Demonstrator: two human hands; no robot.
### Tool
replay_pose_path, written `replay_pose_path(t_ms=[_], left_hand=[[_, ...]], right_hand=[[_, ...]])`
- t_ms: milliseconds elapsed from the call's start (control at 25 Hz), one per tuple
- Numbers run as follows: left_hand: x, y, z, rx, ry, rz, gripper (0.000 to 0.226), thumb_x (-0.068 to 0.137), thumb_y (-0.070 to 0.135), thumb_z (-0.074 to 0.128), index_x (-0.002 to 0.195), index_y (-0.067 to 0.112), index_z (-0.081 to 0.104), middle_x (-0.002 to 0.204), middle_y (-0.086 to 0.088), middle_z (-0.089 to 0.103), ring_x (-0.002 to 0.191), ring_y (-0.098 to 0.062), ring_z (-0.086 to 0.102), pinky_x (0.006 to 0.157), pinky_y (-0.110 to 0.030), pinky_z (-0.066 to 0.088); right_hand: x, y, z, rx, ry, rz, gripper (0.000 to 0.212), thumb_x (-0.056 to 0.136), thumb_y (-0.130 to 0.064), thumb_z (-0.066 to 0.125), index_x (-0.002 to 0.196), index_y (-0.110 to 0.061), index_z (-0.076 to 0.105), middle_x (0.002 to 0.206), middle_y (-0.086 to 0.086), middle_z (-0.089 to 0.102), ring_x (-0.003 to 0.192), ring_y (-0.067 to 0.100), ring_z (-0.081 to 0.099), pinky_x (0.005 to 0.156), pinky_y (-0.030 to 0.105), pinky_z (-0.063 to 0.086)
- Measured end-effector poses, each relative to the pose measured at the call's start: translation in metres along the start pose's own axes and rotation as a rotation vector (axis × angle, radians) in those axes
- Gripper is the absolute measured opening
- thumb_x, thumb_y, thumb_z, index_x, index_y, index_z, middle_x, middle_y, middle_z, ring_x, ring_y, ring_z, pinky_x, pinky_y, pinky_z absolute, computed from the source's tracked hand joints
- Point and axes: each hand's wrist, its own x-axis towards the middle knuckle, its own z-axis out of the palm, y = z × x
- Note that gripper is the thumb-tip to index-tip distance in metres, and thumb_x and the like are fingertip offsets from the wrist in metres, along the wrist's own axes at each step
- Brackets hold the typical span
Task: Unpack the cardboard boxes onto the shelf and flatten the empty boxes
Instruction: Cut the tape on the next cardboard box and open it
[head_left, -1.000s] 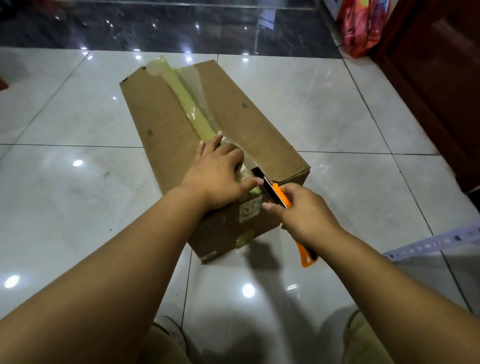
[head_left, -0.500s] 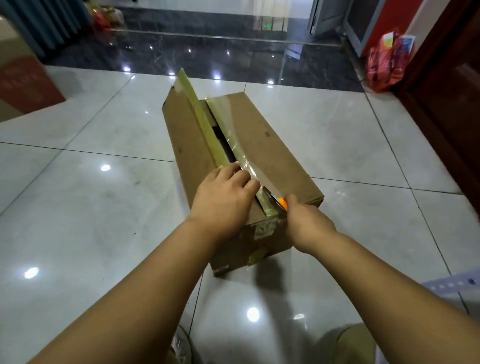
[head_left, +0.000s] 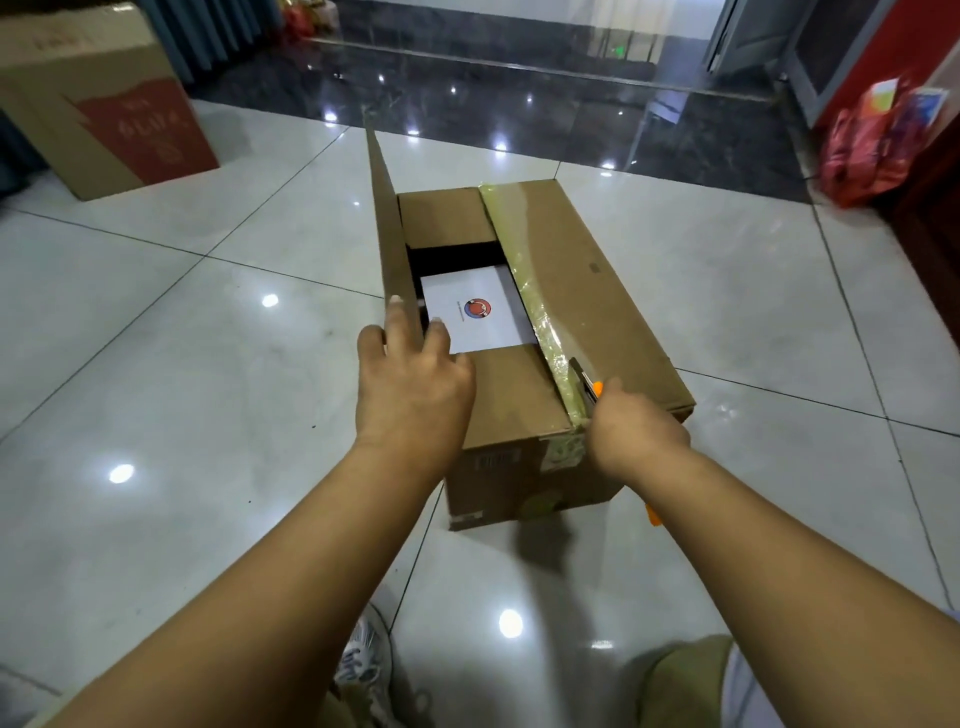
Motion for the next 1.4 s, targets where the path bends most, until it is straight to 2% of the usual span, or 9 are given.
replay_pose_path(t_ms=[120, 280, 480, 600, 760, 920, 1080, 1240, 1400], left_hand=[[-0.003, -0.002, 0.003, 0.027, -0.131, -0.065, 0.042, 0.09, 0.019, 0.051, 0.131, 0.019, 0.047, 0.157, -0.013, 0.015, 0.139, -0.055, 0.005, 0.103, -0.052, 0.026], [-0.007, -0.005, 0.02, 0.047, -0.279, -0.127, 0.045, 0.094, 0.025, 0.04, 0.139, 0.023, 0.039, 0.159, -0.012, 0.007, 0.137, -0.059, -0.004, 0.103, -0.059, 0.023], [-0.006, -0.004, 0.042, -0.004, -0.444, -0.158, 0.054, 0.1, 0.045, 0.026, 0.15, 0.025, 0.02, 0.159, -0.016, 0.002, 0.133, -0.064, -0.007, 0.1, -0.078, 0.0], [-0.005, 0.001, 0.053, -0.053, -0.489, -0.146, 0.061, 0.101, 0.049, 0.019, 0.151, 0.014, 0.013, 0.157, -0.024, 0.007, 0.137, -0.057, 0.013, 0.108, -0.066, 0.016], [0.002, 0.005, 0.062, -0.14, -0.487, -0.116, 0.065, 0.103, 0.046, 0.019, 0.149, 0.0, 0.016, 0.15, -0.031, 0.023, 0.132, -0.047, 0.035, 0.104, -0.048, 0.036], [0.007, 0.01, 0.066, -0.228, -0.488, -0.076, 0.056, 0.106, 0.029, 0.024, 0.146, -0.008, 0.015, 0.144, -0.029, 0.037, 0.136, -0.043, 0.033, 0.107, -0.044, 0.036], [0.011, 0.016, 0.063, -0.307, -0.529, -0.071, 0.052, 0.1, 0.004, 0.032, 0.145, -0.011, 0.011, 0.146, -0.029, 0.035, 0.135, -0.043, 0.035, 0.105, -0.042, 0.038], [0.016, 0.018, 0.068, -0.49, -0.512, -0.162, 0.053, 0.097, 0.002, 0.039, 0.144, -0.009, 0.019, 0.134, -0.024, 0.049, 0.118, -0.038, 0.053, 0.091, -0.04, 0.047], [0.02, 0.013, 0.08, -0.696, -0.498, -0.191, 0.033, 0.093, 0.004, 0.048, 0.124, -0.006, 0.044, 0.11, -0.02, 0.06, 0.088, -0.032, 0.06, 0.069, -0.032, 0.045]], right_hand=[[0.004, -0.005, 0.004, -0.011, -0.012, 0.001, 0.033, 0.094, -0.007, 0.045, 0.126, -0.006, 0.037, 0.128, 0.019, 0.052, 0.113, 0.037, 0.054, 0.077, 0.041, 0.044], [0.007, -0.005, 0.014, -0.015, -0.007, -0.001, 0.037, 0.096, -0.014, 0.048, 0.13, -0.004, 0.036, 0.136, 0.022, 0.046, 0.116, 0.039, 0.053, 0.079, 0.042, 0.045], [0.009, -0.003, 0.009, -0.024, 0.031, -0.02, 0.035, 0.097, -0.018, 0.05, 0.127, -0.005, 0.039, 0.123, 0.018, 0.055, 0.111, 0.037, 0.056, 0.075, 0.04, 0.044], [0.007, -0.002, 0.014, -0.02, 0.032, -0.026, 0.035, 0.097, -0.018, 0.051, 0.127, -0.006, 0.038, 0.123, 0.018, 0.055, 0.111, 0.037, 0.056, 0.075, 0.041, 0.045], [0.007, -0.001, 0.017, -0.023, 0.054, -0.038, 0.037, 0.096, -0.019, 0.051, 0.128, -0.005, 0.038, 0.124, 0.019, 0.053, 0.111, 0.038, 0.055, 0.074, 0.04, 0.043], [0.005, 0.0, 0.019, -0.014, 0.068, -0.055, 0.037, 0.096, -0.021, 0.052, 0.127, -0.006, 0.038, 0.122, 0.018, 0.053, 0.107, 0.036, 0.056, 0.071, 0.039, 0.044], [0.0, 0.004, 0.017, 0.016, 0.067, -0.081, 0.037, 0.097, -0.026, 0.052, 0.125, -0.006, 0.039, 0.123, 0.017, 0.053, 0.106, 0.035, 0.056, 0.069, 0.036, 0.04], [-0.004, 0.006, 0.015, 0.015, 0.058, -0.097, 0.034, 0.098, -0.029, 0.05, 0.122, -0.007, 0.039, 0.124, 0.018, 0.054, 0.106, 0.034, 0.058, 0.069, 0.036, 0.041], [-0.007, 0.008, 0.017, 0.027, 0.051, -0.095, 0.033, 0.098, -0.03, 0.051, 0.121, -0.009, 0.039, 0.125, 0.018, 0.055, 0.104, 0.033, 0.06, 0.071, 0.038, 0.046]])
